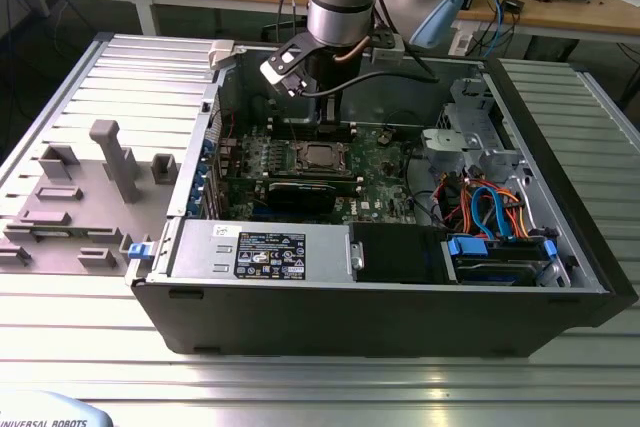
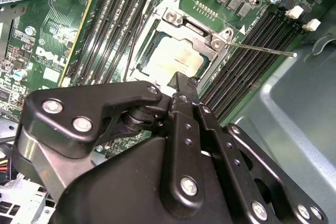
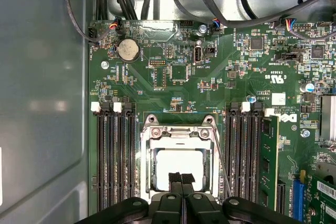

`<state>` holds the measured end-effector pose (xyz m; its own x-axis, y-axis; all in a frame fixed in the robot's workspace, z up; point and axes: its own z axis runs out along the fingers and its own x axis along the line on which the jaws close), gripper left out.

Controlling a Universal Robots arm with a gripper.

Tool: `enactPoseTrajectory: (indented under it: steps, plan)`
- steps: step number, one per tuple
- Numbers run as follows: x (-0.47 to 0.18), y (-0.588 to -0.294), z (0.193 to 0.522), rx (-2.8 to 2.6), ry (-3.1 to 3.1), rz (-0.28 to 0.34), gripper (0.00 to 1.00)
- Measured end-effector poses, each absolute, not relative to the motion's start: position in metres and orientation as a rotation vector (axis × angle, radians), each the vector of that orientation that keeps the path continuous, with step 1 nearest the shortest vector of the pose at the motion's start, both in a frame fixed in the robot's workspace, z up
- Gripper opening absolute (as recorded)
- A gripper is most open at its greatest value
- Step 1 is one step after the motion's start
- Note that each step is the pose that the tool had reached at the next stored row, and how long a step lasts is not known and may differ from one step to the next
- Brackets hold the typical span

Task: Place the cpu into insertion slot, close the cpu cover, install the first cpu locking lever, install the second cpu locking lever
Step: 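Install the first cpu locking lever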

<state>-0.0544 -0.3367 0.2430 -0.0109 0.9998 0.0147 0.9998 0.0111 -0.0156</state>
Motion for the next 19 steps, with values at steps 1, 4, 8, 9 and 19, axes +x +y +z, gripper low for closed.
enactPoseTrajectory:
  steps: [1,4,8,9,19]
  plan:
    - [-0.0544,-0.3367,0.243,-2.194,-2.219,0.001,0.11]
    - [-0.0544,-0.3367,0.243,-2.172,-2.24,0.001,0.11]
    - [-0.0544,-0.3367,0.243,-2.077,-2.329,0.003,0.11]
    - [-0.0544,-0.3367,0.243,-2.06,-2.343,0.003,0.11]
    - [-0.0543,-0.3367,0.243,-1.883,-2.488,0.006,0.11]
